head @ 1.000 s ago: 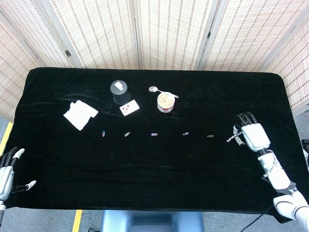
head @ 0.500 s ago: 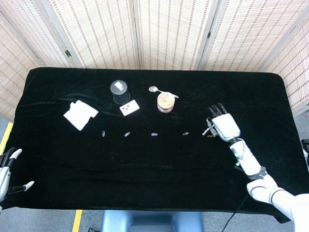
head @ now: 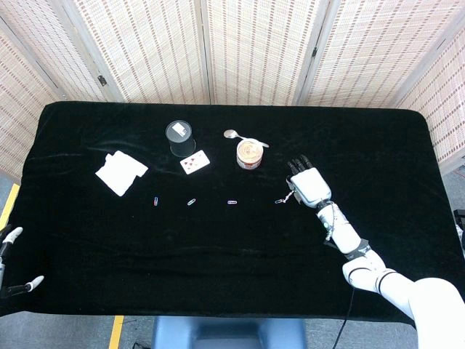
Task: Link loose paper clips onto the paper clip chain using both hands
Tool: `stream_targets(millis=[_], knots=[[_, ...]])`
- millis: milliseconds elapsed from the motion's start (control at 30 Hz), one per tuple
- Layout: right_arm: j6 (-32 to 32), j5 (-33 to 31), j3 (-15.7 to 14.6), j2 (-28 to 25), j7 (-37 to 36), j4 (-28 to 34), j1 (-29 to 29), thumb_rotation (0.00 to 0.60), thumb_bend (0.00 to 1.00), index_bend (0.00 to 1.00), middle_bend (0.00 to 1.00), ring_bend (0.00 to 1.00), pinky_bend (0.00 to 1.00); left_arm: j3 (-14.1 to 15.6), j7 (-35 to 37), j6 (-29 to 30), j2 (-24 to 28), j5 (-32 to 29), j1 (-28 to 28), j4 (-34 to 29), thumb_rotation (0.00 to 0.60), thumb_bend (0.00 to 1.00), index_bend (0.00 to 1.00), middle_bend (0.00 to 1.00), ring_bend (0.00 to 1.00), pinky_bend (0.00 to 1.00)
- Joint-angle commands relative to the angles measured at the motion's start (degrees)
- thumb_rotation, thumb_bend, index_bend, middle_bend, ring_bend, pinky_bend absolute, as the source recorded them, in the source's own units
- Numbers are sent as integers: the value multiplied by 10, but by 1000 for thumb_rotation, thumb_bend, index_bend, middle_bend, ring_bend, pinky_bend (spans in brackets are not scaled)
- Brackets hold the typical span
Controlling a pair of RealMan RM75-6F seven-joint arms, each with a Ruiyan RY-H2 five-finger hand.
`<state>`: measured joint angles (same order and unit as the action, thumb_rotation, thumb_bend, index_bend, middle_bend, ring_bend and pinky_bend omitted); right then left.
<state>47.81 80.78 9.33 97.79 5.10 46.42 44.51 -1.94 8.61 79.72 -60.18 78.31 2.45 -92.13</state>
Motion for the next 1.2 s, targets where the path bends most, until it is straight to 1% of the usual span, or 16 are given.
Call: stream_targets(millis=[33,333,467,567,633,700,833,1000,1100,1200], knots=[[-6,-4,-1,10,-1,-14,7,600,509,791,149,85,0,0,1,3,0,2,-2,0,600,86,0,0,0,0],[-2,-5,-5,12,-12,-19,9,600,509,791,149,85,0,-1,1,2,-1,2,-2,1,600,86,0,0,0,0],[30,12,-11,-4,-41,15,1,600,508,791,149,84,0,-3,5,3,1,1,-2,2,600,86,0,0,0,0],[59,24,-16,-26,-67,64,-10,600,509,791,149,84,0,-5,9,3,1,-2,-3,3,600,86,0,0,0,0],[79,36,-22,-38,-69,94,-16,600,509,791,149,84,0,-5,7,8,0,-1,-5,2,600,86,0,0,0,0],[92,47,-27,-45,-61,123,-18,600,509,791,149,84,0,-4,9,13,0,4,-7,0,600,86,0,0,0,0],[91,56,-29,-57,-31,188,-10,600,509,791,147,83,0,-4,14,20,1,7,-12,0,600,86,0,0,0,0],[68,51,-22,-48,40,250,12,600,508,791,144,80,0,-2,20,38,3,15,-21,-3,600,86,0,0,0,0],[43,39,-14,-26,73,261,31,600,509,791,143,80,0,0,30,50,4,21,-28,-1,600,86,0,0,0,0],[18,21,-5,6,98,248,51,600,509,791,143,78,0,0,42,61,6,22,-37,2,600,86,0,0,0,0]])
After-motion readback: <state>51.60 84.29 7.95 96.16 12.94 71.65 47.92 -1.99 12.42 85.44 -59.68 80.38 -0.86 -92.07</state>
